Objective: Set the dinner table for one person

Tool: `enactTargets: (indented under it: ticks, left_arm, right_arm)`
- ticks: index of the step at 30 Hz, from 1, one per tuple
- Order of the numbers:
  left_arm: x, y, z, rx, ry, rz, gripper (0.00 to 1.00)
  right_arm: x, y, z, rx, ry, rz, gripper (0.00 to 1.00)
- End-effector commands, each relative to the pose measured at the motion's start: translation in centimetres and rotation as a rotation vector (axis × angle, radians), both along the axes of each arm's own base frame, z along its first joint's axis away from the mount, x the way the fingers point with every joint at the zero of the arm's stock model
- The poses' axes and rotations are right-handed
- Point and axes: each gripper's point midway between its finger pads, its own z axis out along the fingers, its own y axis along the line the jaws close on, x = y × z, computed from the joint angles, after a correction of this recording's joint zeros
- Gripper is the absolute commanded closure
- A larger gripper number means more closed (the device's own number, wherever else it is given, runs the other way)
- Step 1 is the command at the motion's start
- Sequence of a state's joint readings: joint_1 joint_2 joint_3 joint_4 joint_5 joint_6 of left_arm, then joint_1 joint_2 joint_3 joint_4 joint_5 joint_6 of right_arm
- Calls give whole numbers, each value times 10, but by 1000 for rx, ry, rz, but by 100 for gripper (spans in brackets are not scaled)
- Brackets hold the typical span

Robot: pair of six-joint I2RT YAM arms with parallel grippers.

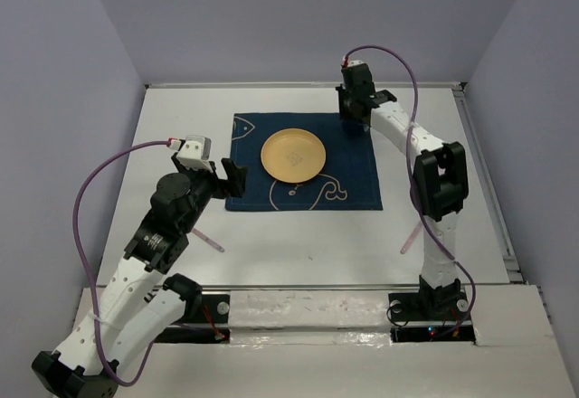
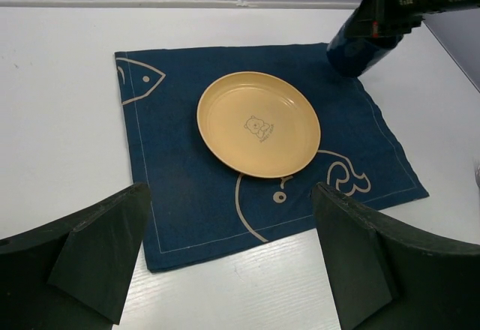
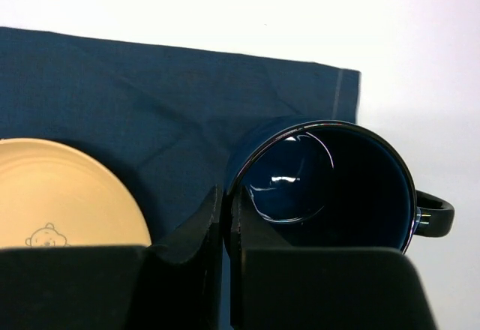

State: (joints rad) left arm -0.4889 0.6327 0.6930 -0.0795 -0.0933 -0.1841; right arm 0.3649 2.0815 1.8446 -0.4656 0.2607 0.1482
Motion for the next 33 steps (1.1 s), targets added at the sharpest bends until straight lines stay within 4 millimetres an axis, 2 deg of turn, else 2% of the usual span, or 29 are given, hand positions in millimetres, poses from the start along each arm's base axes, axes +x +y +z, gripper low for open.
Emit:
enactTargets:
  ticks: [1,2,4,6,8,21,23,24,26,27,31,32,33]
  left_arm:
    - [3,3,11,4,-41,14,1]
    - [3,3,10,5,-40,17,1]
    - [4,3,10,5,-37,16,1]
    - [5,3,9,8,-35,17,1]
    - [5,3,9,7,-34,19,1]
    - [7,3,4,17,-19,24,1]
    - [8,4,3,20,-15,29,1]
    - [10,5,3,19,-14,35,1]
    - [11,6,2,20,-10,38,1]
    - [11,6,1,21,-9,40,1]
    - [12,7,1,19,-6,43,1]
    - [13,8,1,21,-7,49,1]
    - [13,9,1,20,-8,52,1]
  right_arm:
    - [27,6,39,-11,-82,75,100]
    - [31,17,39,-2,-85,103,100]
    - [33,19,35,-5,-77,113,100]
    - [35,29,29,-4,-69,140,100]
    - [39,30,28,-10,-70,142,100]
    - [41,27,-23,-57,28,136,100]
    - [40,28,-22,-48,28,135,89]
    - [38,33,-19,-43,26,137,69]
    - [37,33,-11,-34,14,131,53]
    - [36,33,-2,-26,-1,130,40]
    - [30,35,21,14,-28,123,24]
    - [26,38,37,47,-47,134,20]
    - [22,40,44,65,-52,144,19]
